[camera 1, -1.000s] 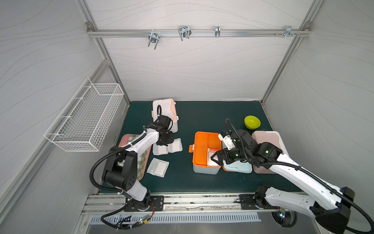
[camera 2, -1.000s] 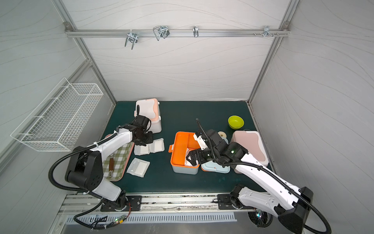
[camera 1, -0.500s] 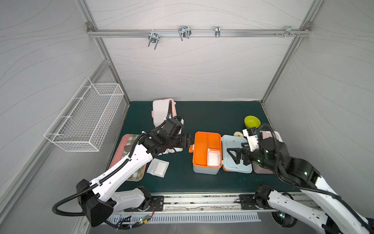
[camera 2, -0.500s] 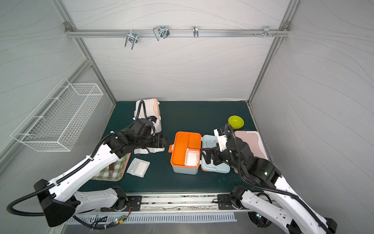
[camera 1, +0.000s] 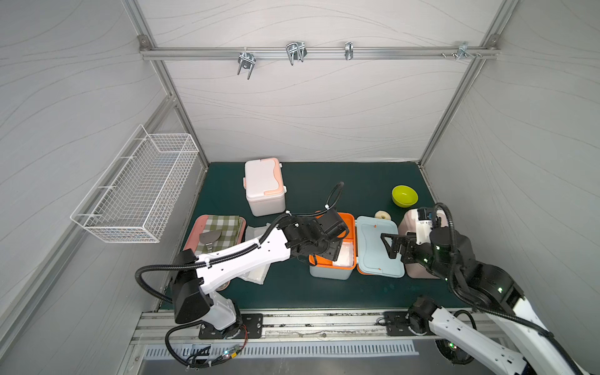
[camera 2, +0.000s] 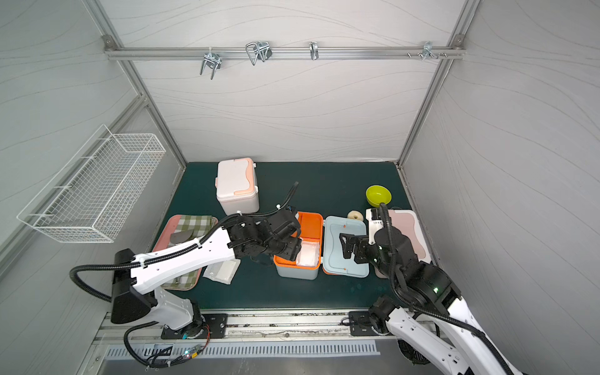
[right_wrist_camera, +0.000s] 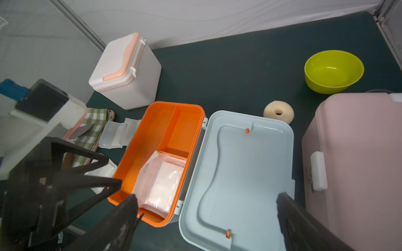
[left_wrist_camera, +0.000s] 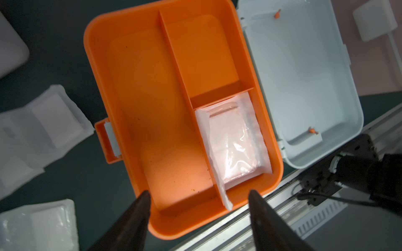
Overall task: Open first aid kits and take out gauze
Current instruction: Pick up the compartment layer from the first aid kit.
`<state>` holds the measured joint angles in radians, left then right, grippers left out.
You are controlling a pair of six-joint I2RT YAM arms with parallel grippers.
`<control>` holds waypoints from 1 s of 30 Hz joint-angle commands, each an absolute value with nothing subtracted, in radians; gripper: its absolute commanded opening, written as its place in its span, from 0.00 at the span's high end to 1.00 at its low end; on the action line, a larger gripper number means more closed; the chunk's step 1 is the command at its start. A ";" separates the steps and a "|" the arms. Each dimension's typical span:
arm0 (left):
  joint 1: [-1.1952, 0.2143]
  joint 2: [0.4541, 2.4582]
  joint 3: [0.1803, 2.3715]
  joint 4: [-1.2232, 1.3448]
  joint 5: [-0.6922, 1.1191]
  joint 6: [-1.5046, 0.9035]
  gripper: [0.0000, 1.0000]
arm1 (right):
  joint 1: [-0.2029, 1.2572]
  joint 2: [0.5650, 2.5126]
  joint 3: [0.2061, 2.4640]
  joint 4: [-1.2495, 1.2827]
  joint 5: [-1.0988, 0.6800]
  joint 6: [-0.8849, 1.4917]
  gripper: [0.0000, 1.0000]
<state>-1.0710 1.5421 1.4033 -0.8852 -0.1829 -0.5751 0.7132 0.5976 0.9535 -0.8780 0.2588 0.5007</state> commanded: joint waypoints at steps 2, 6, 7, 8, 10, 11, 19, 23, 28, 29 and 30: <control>-1.070 1.608 1.456 -0.881 -0.198 -0.600 0.49 | 0.665 0.659 0.933 -0.905 0.116 0.503 0.01; -1.053 1.658 1.454 -0.837 -0.144 -0.604 0.59 | 0.616 0.705 0.910 -0.893 0.021 0.498 0.01; -1.052 1.669 1.458 -0.831 -0.132 -0.604 0.61 | 0.608 0.714 0.904 -0.888 0.003 0.499 0.01; -1.051 1.677 1.462 -0.829 -0.125 -0.603 0.62 | 0.603 0.719 0.898 -0.886 -0.006 0.499 0.01; -1.045 1.693 1.462 -0.817 -0.115 -0.603 0.67 | 0.594 0.725 0.890 -0.882 -0.015 0.500 0.01; -1.041 1.699 1.463 -0.816 -0.107 -0.603 0.70 | 0.592 0.727 0.887 -0.880 -0.017 0.502 0.01; -1.027 1.688 1.453 -0.801 -0.089 -0.606 0.98 | 0.583 0.736 0.882 -0.867 -0.033 0.509 0.01; -1.013 1.658 1.440 -0.778 -0.064 -0.611 1.00 | 0.583 0.741 0.897 -0.858 -0.045 0.506 0.01; -0.997 1.598 1.405 -0.724 -0.002 -0.620 1.00 | 0.582 0.744 0.926 -0.858 -0.065 0.486 0.01; -0.991 1.583 1.394 -0.709 0.010 -0.623 1.00 | 0.583 0.745 0.932 -0.858 -0.072 0.485 0.01; -0.987 1.573 1.388 -0.701 0.021 -0.624 1.00 | 0.583 0.747 0.937 -0.858 -0.077 0.483 0.01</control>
<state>-0.9997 1.6409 1.3899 -0.7788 -0.0250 -0.6102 0.5873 0.7467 0.8986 -0.8677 -0.0494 0.4976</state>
